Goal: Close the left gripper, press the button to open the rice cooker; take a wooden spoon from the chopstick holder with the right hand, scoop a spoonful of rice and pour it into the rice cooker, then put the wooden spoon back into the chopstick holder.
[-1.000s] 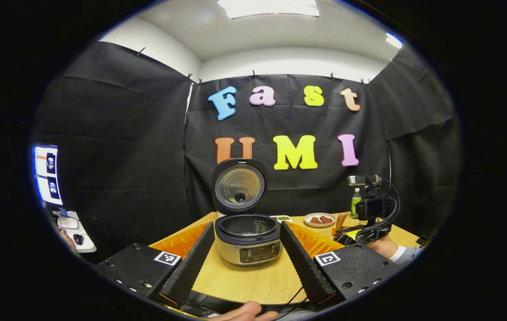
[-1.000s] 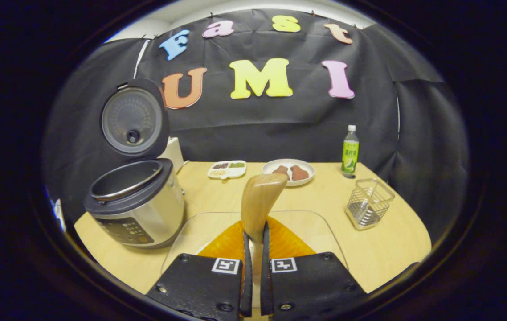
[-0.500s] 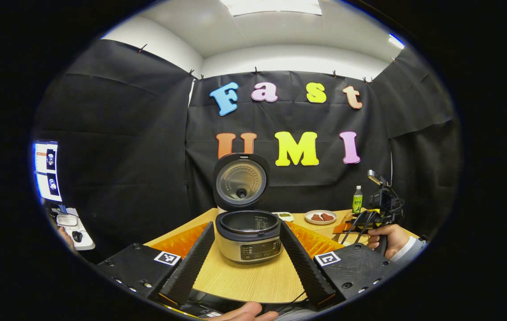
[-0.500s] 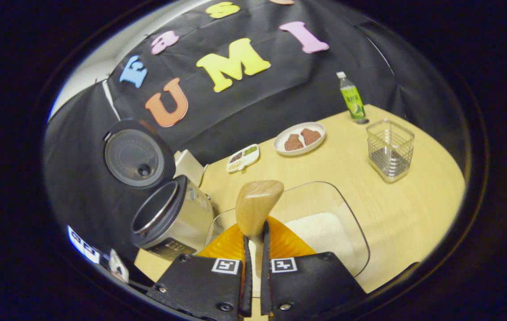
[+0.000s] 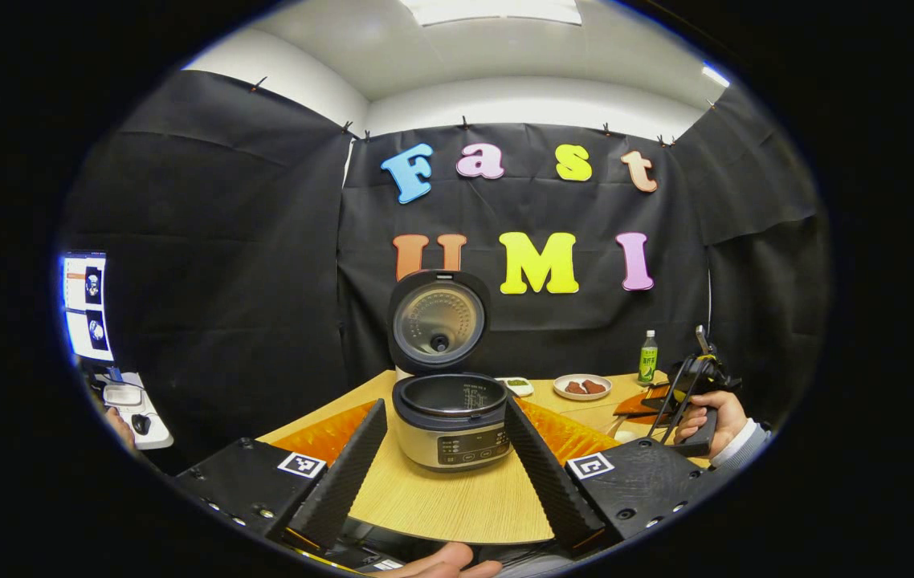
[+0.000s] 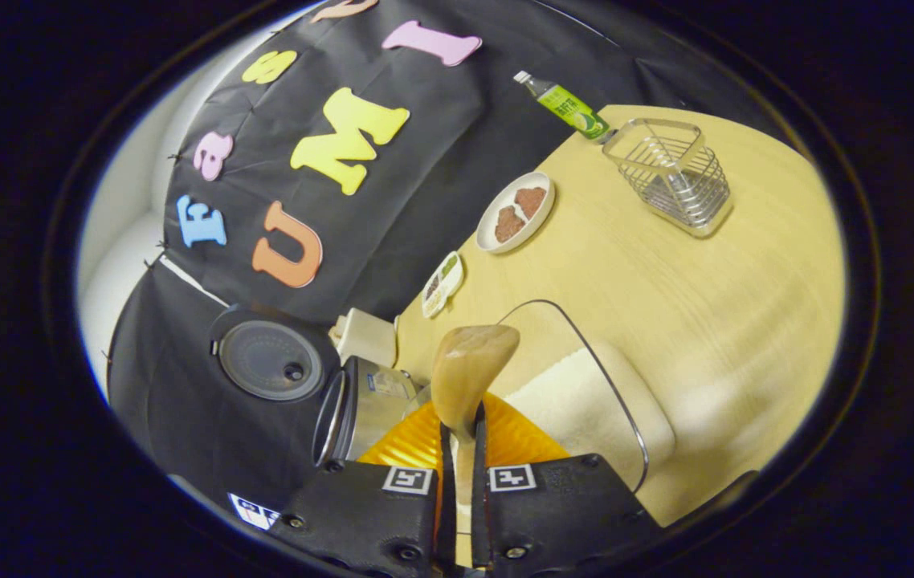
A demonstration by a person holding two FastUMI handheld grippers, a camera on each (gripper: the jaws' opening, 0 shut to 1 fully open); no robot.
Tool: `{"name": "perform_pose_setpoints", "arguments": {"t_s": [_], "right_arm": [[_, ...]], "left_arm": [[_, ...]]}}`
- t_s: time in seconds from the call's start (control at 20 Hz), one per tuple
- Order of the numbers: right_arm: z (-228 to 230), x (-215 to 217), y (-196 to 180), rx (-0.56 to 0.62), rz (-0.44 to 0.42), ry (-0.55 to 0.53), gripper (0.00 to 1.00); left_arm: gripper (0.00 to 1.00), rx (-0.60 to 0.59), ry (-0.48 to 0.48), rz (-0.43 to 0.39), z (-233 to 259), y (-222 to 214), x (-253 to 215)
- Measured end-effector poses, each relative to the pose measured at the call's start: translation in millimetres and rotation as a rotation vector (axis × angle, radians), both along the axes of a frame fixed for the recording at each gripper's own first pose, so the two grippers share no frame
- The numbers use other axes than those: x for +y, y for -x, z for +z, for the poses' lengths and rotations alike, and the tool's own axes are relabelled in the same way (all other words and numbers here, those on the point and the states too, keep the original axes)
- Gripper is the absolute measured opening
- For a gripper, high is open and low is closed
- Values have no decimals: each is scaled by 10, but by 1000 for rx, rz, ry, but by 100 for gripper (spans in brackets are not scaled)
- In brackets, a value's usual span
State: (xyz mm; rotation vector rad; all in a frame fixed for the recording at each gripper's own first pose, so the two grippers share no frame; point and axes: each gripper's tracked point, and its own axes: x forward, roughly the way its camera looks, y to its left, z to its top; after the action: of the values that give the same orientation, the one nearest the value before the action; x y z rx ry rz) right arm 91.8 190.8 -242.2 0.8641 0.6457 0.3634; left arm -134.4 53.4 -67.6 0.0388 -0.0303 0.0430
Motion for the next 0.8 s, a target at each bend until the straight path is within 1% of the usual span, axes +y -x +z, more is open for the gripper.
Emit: {"name": "perform_pose_setpoints", "arguments": {"t_s": [0.15, 0.35, 0.4, 0.55, 0.8], "right_arm": [[94, -65, -2, -4, -30, -60, 12], [214, -251, -5, -20, -107, -119, 12], [249, -280, -7, -25, -120, -151, 12], [372, -385, 21, -32, -144, -287, 12], [582, -449, 69, -43, -150, -518, 12]], "left_arm": [[94, 2, 3, -1, -5, 13, -3], [94, 7, 14, 4, -25, -10, 33], [94, 12, 17, 2, -41, -2, 29], [94, 25, 20, 2, -94, -20, 38], [94, 44, 25, 11, -181, -69, 70]]}}
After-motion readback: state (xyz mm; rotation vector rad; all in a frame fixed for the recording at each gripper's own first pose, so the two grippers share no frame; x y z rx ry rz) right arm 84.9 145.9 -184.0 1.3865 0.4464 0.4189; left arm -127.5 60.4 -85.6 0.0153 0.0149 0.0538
